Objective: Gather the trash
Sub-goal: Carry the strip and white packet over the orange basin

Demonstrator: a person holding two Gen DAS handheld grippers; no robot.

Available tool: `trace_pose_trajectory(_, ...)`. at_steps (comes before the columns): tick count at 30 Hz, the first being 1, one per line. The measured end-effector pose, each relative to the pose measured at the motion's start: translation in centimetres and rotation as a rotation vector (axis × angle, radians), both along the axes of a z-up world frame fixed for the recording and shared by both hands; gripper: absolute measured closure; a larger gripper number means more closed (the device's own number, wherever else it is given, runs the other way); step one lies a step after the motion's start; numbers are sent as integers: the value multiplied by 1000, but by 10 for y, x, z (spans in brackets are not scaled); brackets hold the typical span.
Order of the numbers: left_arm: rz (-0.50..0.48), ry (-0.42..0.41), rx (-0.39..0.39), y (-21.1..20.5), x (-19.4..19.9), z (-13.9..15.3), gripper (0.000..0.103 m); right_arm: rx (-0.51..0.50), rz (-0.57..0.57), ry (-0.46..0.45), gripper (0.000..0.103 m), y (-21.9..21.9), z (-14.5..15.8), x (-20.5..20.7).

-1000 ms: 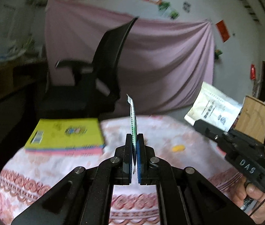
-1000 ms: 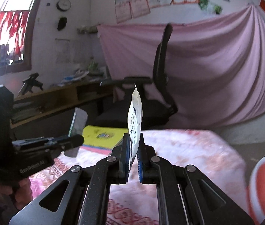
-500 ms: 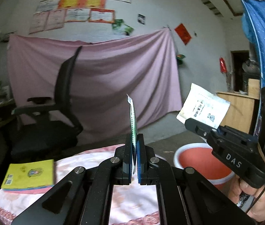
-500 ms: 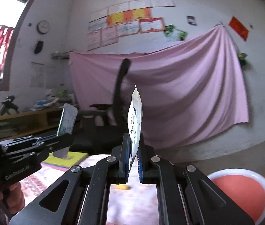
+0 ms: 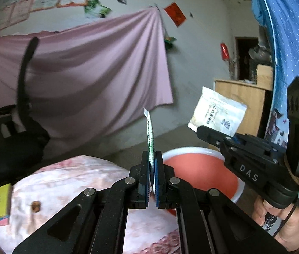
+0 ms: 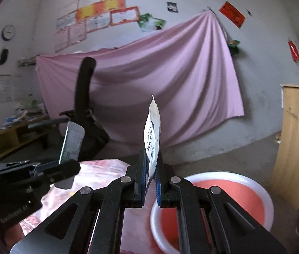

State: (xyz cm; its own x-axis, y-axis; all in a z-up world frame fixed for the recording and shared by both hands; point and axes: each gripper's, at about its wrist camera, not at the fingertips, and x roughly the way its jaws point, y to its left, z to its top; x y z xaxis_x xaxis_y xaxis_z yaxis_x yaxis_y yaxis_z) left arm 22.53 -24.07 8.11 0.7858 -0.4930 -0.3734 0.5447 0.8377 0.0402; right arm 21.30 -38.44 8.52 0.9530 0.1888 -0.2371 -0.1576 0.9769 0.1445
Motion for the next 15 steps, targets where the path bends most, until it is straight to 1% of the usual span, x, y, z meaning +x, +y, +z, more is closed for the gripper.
trace_pose_trajectory(4, -35, 68, 15, -23, 18, -9, 101, 17, -26, 55, 97, -21, -10, 7)
trace_pose_trajectory(8, -64, 165, 10, -42, 35, -17, 101, 51, -55, 121, 97, -40, -22, 14)
trace_pose_trajectory(12, -94, 271, 30, -59, 55, -26, 101, 82, -79, 183, 96, -54, -31, 19)
trace_pose_trajectory(15, -99, 303, 36, -65, 63, -26, 100, 98, -94, 217, 96, -61, -35, 22)
